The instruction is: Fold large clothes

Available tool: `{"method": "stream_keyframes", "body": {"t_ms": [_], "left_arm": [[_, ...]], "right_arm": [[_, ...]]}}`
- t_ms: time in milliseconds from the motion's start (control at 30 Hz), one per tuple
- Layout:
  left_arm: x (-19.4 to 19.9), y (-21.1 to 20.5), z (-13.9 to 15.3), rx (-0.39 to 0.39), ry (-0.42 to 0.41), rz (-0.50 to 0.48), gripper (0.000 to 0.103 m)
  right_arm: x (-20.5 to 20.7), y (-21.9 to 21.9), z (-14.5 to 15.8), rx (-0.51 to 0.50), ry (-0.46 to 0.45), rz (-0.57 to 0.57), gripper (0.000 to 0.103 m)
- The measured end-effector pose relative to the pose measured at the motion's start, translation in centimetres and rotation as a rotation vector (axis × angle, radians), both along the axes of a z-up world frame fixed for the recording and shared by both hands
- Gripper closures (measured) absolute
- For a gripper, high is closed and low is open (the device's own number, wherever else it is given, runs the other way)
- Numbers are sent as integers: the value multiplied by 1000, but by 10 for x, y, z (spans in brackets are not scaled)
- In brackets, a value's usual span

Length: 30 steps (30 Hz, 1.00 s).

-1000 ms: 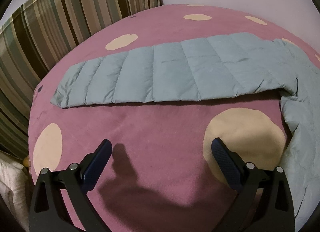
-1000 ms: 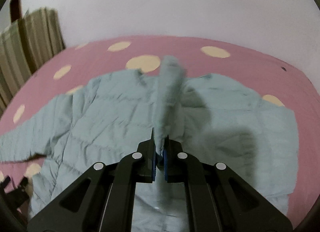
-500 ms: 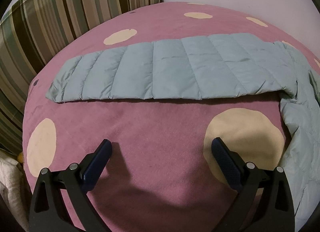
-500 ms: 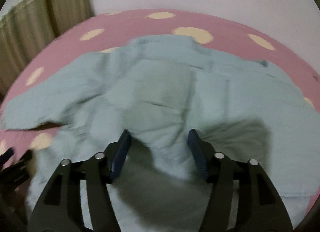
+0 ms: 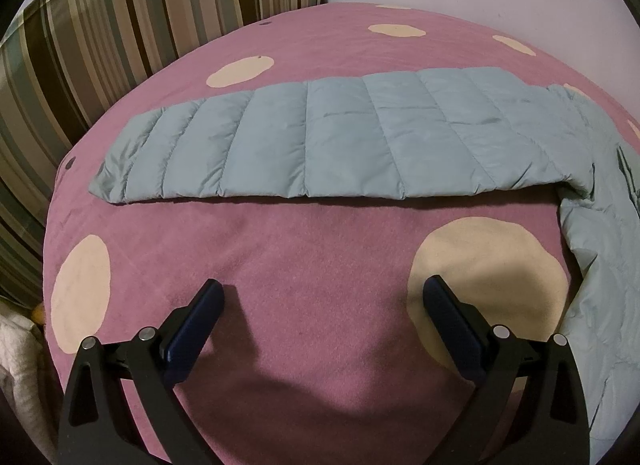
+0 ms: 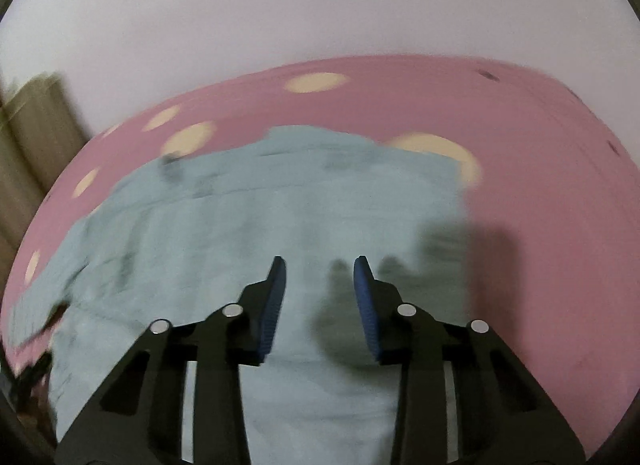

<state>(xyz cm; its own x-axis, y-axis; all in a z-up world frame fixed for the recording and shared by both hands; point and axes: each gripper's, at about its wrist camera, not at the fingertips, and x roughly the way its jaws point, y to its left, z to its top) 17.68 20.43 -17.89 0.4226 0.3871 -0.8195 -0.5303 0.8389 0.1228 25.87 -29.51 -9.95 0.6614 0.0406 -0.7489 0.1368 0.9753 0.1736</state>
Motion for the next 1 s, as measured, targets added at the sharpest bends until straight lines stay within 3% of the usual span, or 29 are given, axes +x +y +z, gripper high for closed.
{"method": "stream_keyframes", "body": {"t_ms": [67, 233, 333, 433, 600, 767, 867, 1000], "left_arm": [[0, -1, 0, 3, 1, 1, 4], [1, -2, 0, 12, 6, 0, 4], [1, -1, 0, 13, 5, -1, 4], [2, 0, -1, 10, 7, -2, 4], [2, 0, -2, 14, 8, -2, 4], [2, 0, -2, 13, 7, -2, 4], [1, -1, -1, 16, 6, -3, 4], [2, 0, -2, 15, 7, -3, 4]], "right_arm": [[3, -24, -18, 1, 40, -52, 71], [10, -30, -62, 32, 129, -28, 72], [10, -27, -50, 24, 124, -26, 72], [14, -35, -26, 39, 58, -40, 72], [48, -52, -6, 36, 6, -67, 72], [81, -57, -26, 22, 53, -79, 72], [96, -58, -53, 20, 147, -85, 72], [97, -56, -58, 8, 147, -89, 72]]}}
